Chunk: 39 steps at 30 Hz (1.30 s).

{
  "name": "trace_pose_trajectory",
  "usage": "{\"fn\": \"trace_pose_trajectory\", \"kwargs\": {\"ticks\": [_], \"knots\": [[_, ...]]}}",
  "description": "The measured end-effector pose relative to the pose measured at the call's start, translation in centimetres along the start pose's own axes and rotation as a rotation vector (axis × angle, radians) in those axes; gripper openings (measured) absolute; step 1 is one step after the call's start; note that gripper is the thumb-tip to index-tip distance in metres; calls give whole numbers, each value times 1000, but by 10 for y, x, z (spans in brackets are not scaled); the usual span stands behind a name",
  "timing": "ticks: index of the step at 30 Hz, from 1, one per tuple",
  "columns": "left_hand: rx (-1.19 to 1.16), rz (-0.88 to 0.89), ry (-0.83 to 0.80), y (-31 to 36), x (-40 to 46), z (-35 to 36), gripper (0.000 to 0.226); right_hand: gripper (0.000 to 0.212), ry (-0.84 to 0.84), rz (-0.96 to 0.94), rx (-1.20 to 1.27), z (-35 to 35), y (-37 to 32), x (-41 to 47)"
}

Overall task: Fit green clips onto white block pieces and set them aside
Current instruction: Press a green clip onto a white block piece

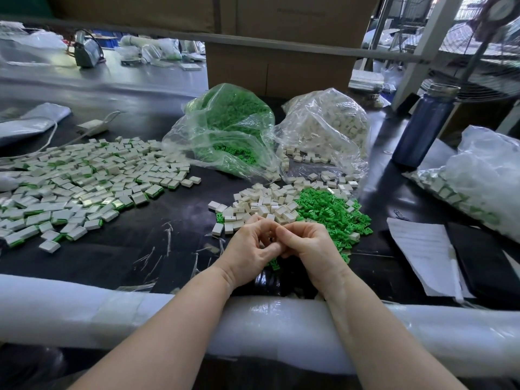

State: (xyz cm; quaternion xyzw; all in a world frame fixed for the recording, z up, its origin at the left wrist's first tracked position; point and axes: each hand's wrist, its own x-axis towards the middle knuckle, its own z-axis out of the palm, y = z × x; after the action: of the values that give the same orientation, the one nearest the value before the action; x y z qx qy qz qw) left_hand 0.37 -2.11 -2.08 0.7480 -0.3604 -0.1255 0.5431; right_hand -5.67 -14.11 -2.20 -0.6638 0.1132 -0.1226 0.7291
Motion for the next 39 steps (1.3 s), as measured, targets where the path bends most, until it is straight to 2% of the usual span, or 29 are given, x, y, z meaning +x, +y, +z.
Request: {"fn": "trace_pose_trajectory", "kwargs": {"ticks": [10, 13, 17, 21, 23, 26, 31, 39], "knots": [[6, -5, -13, -1, 2, 0, 24, 15, 28, -13, -19, 1, 0, 0], [-72, -20, -5, 0, 2, 0, 12, 15, 11, -16, 38, 3, -1, -1], [-112, -23, 57, -2, 0, -1, 11, 26, 13, -35, 13, 5, 0, -1], [-138, -51, 150, -2, 2, -2, 14, 8, 170, -162, -188, 3, 1, 0], [-174, -74, 160, -3, 4, -1, 12, 12, 225, -223, -301, 1, 2, 1], [-158, -92, 149, -6, 4, 0, 13, 14, 234, -302, -397, 2, 0, -1], [-75, -90, 145, -10, 4, 1, 20, 19, 229, -324, -476, 2, 2, -1], [-25, -77, 147, -11, 4, 2, 11, 20, 237, -349, -634, 2, 8, 2]]}}
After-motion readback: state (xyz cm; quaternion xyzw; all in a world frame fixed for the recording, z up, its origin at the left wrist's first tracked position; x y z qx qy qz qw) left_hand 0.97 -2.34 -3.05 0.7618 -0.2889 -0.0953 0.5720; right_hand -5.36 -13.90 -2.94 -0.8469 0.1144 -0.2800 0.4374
